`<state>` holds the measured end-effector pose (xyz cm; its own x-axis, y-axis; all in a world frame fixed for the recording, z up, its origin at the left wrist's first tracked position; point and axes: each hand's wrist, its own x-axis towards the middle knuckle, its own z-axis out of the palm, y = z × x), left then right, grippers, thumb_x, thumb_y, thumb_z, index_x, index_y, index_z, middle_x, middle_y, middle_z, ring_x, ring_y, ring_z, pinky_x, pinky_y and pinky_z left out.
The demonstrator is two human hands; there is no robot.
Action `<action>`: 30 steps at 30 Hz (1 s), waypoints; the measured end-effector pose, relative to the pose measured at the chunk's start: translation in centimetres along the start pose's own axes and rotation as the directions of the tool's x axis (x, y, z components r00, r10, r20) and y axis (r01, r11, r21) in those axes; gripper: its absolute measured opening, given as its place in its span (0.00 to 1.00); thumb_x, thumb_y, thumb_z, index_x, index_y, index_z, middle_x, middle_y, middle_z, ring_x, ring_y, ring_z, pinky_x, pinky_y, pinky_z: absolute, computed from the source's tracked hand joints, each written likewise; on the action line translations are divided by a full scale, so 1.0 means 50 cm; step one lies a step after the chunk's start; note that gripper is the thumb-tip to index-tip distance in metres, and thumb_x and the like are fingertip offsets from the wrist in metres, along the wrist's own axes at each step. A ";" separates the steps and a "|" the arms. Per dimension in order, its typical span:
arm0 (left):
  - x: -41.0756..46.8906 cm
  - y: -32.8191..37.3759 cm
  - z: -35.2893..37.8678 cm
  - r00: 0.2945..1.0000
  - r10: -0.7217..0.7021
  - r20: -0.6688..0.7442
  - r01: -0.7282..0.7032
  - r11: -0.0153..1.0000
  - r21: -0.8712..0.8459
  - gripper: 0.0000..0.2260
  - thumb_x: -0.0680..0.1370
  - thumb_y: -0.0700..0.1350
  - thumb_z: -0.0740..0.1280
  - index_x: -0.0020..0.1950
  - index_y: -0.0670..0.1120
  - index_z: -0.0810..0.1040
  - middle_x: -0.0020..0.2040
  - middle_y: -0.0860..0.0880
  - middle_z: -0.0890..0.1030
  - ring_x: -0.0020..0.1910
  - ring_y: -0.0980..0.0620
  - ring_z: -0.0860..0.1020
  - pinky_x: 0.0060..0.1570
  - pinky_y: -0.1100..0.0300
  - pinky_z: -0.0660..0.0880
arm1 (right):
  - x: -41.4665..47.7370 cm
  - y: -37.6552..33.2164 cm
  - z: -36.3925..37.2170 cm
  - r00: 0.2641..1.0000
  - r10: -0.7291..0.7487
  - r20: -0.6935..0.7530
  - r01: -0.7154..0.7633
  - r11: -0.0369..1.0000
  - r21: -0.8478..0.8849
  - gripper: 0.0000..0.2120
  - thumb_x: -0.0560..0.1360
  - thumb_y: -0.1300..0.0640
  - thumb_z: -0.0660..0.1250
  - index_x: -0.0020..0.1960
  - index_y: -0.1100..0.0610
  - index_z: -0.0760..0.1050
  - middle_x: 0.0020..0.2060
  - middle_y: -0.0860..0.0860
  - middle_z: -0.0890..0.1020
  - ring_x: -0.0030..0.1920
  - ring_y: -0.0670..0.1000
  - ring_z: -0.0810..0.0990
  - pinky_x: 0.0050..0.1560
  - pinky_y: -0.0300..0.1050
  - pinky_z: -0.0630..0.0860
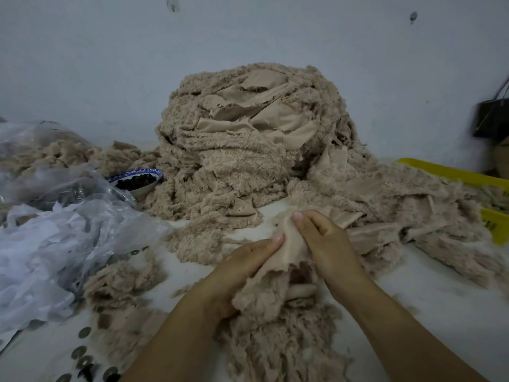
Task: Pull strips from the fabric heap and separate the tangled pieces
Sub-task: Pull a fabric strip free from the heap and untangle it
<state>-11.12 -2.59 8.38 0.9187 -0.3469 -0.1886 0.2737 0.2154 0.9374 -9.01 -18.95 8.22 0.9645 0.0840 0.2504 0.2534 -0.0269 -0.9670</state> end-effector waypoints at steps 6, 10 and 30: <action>0.002 -0.006 -0.007 0.987 0.135 -0.084 -0.143 0.985 -0.099 0.06 0.70 0.48 0.77 0.40 0.48 0.83 0.40 0.44 0.83 0.36 0.50 0.81 0.38 0.57 0.80 | -0.003 0.004 0.006 0.979 0.198 0.038 -0.199 0.979 0.037 0.39 0.58 0.15 0.54 0.52 0.40 0.83 0.52 0.46 0.86 0.53 0.47 0.83 0.53 0.47 0.77; -0.002 -0.006 -0.003 0.973 0.205 -0.109 -0.217 0.970 -0.110 0.06 0.72 0.46 0.75 0.45 0.45 0.83 0.45 0.41 0.83 0.41 0.46 0.82 0.42 0.52 0.82 | -0.011 -0.002 0.022 0.981 0.174 0.084 -0.168 0.983 -0.079 0.23 0.68 0.23 0.54 0.51 0.30 0.80 0.61 0.44 0.82 0.63 0.43 0.78 0.69 0.50 0.71; 0.008 -0.004 -0.011 0.915 0.278 -0.291 -0.367 0.873 -0.320 0.10 0.70 0.42 0.74 0.48 0.44 0.76 0.43 0.41 0.85 0.41 0.45 0.85 0.37 0.51 0.82 | -0.006 -0.004 0.002 0.981 0.192 0.028 -0.193 0.981 0.021 0.23 0.63 0.27 0.65 0.29 0.47 0.71 0.26 0.47 0.69 0.28 0.46 0.68 0.32 0.43 0.67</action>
<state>-10.65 -2.25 7.98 1.0000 0.0083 0.0030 -0.0074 0.6074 0.7943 -9.37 -18.86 8.32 0.9927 0.1051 0.0587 0.0612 -0.0212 -0.9979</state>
